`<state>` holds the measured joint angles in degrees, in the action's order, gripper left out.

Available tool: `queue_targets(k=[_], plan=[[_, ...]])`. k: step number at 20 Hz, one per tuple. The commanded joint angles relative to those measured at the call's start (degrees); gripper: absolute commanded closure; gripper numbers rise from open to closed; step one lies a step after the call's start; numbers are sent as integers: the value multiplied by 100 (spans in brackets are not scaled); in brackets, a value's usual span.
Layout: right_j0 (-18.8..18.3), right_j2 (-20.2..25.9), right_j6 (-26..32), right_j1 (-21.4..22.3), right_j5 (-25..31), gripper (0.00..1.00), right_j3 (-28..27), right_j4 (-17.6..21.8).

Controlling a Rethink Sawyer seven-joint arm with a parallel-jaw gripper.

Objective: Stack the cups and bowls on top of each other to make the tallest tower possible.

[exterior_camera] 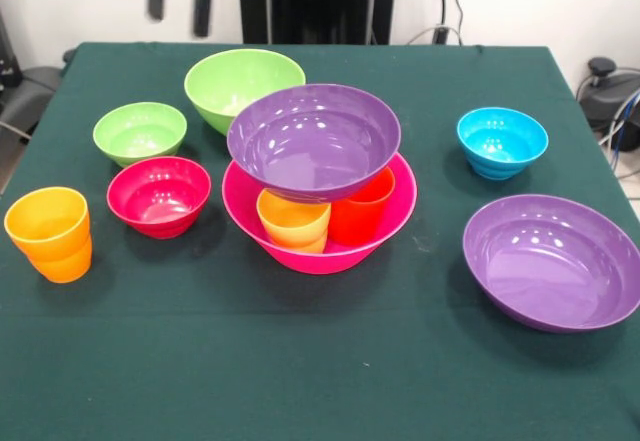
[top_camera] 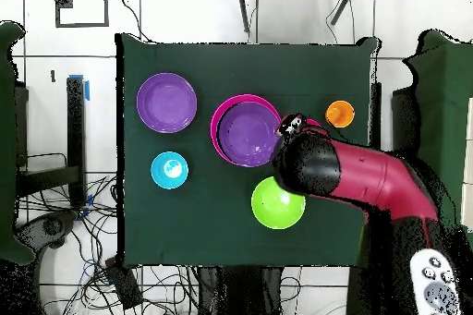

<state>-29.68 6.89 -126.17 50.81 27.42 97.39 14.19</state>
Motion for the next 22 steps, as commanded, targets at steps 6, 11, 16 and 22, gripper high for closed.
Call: queue_targets(k=[6,11,16,22], plan=[[-120,949,1627,-1477,873,0,-1857,833],[-187,1023,1490,-1737,781,0,-2058,893],[-162,922,1444,-1961,655,0,-2322,1153],[-306,881,1892,-2080,694,0,-2869,1607]])
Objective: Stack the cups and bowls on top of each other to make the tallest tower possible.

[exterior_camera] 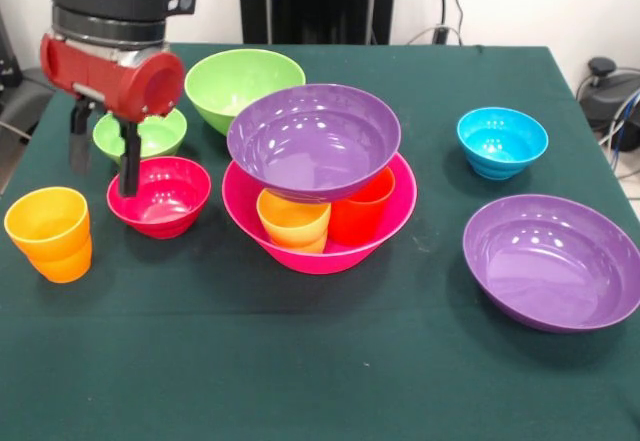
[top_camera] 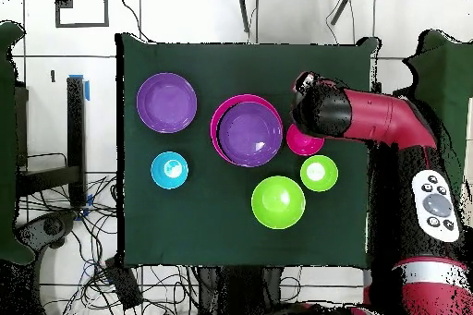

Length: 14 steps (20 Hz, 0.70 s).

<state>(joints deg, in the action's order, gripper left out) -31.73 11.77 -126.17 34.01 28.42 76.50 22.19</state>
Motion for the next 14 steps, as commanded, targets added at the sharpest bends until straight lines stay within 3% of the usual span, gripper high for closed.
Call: queue_targets(k=[1,6,14], plan=[[-109,404,1907,-423,570,0,-816,860],[15,271,1488,-446,196,0,-860,1132],[-174,524,1451,-532,325,0,-728,1053]])
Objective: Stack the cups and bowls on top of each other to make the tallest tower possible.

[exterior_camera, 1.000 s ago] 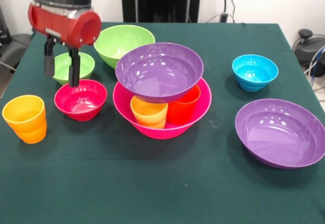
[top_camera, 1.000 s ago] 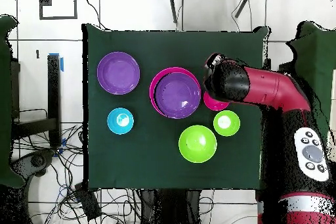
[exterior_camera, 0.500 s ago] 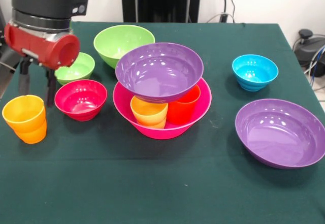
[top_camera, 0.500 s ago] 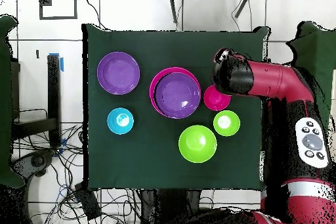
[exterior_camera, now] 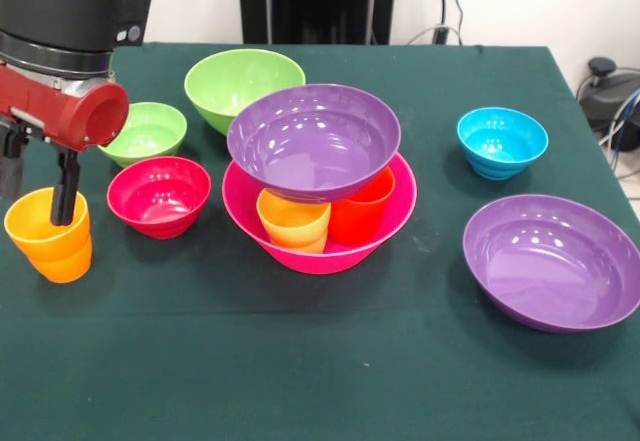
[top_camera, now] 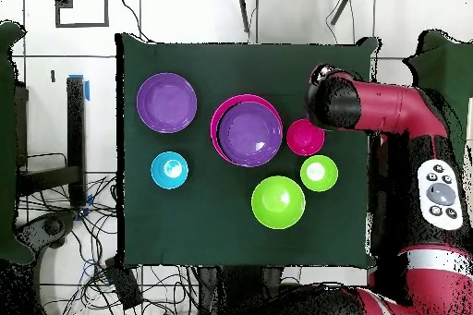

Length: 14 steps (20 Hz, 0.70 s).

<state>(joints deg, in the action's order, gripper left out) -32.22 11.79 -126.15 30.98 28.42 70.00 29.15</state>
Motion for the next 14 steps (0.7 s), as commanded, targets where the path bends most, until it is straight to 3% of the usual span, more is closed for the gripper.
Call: queue_targets(k=[1,14], plan=[[-180,586,1502,-247,376,0,-42,310],[-546,876,1614,-276,714,0,455,139]])
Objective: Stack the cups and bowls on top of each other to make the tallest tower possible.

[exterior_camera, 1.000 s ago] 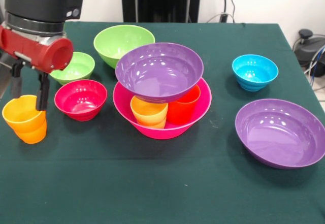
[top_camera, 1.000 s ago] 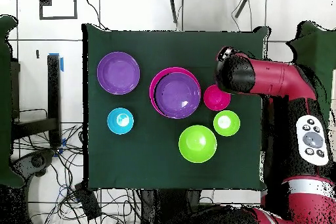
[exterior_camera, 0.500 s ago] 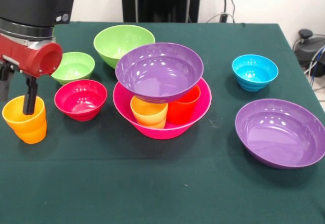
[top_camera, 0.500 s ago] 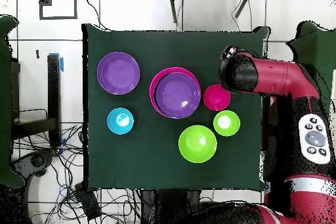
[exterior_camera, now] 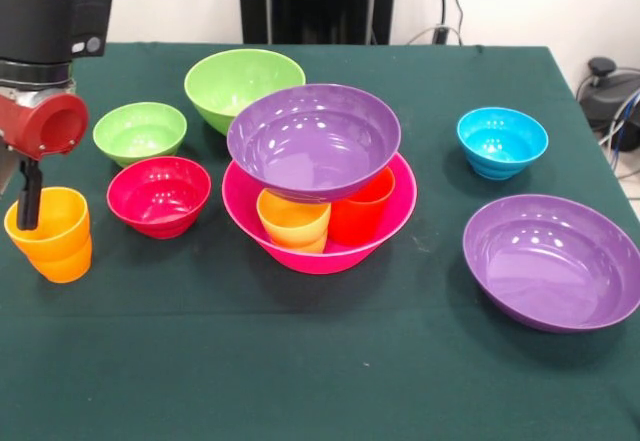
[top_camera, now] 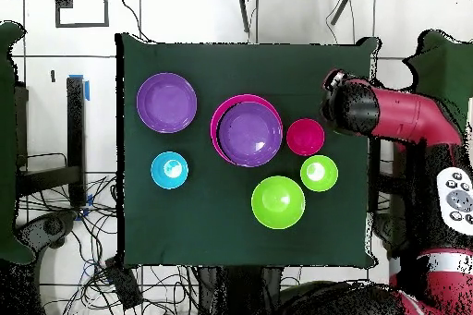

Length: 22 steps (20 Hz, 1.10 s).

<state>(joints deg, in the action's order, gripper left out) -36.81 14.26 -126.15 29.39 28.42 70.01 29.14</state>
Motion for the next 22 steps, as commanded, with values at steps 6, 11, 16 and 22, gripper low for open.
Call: queue_targets(k=[6,11,16,22], plan=[[-286,824,1562,-152,894,0,710,-32],[-315,829,1478,-110,1055,0,835,-75],[-466,1025,1408,-145,1110,0,1008,-200],[-499,1160,1152,-67,783,0,1305,-169]])
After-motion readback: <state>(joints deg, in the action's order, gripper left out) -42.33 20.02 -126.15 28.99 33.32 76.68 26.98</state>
